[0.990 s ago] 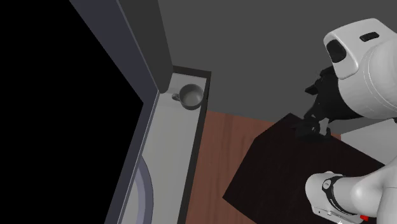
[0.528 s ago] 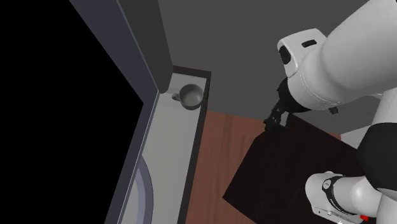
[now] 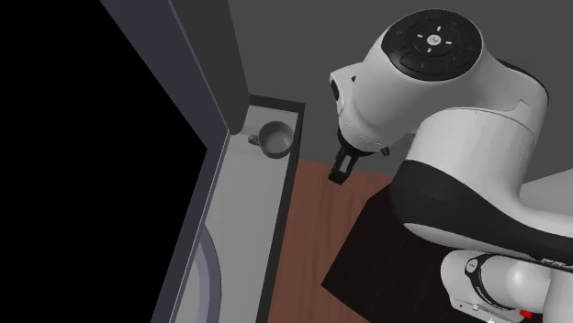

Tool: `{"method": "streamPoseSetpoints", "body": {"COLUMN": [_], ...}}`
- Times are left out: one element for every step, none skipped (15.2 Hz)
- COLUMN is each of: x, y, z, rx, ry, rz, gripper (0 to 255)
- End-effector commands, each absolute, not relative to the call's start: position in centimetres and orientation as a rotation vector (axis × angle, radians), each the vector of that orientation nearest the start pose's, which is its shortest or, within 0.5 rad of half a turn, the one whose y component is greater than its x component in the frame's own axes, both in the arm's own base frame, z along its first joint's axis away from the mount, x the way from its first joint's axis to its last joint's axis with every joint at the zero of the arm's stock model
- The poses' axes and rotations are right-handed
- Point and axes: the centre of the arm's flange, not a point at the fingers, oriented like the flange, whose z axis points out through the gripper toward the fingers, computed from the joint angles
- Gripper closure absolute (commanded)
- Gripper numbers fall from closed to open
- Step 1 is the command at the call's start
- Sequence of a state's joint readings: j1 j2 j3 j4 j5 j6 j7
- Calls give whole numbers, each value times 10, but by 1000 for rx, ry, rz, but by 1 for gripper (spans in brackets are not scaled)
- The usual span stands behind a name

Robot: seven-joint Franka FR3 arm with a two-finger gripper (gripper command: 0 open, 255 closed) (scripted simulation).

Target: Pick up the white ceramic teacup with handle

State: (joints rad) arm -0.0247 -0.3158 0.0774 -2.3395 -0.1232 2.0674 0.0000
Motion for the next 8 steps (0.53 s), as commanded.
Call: {"method": "streamPoseSetpoints", "body": {"x": [474, 484, 494, 504, 513, 523, 533, 543], "y": [19, 19, 20, 20, 21, 21, 22, 22], "z": [445, 436, 427, 418, 409, 400, 391, 382], "rx": [-3262, -3260, -3257, -3254, -3251, -3248, -3245, -3242], "ry": [-170, -168, -166, -165, -163, -161, -160, -158], "rz": [-70, -67, -64, -61, -58, -55, -53, -50], "gripper": [0, 0, 0, 0, 0, 0, 0, 0]}}
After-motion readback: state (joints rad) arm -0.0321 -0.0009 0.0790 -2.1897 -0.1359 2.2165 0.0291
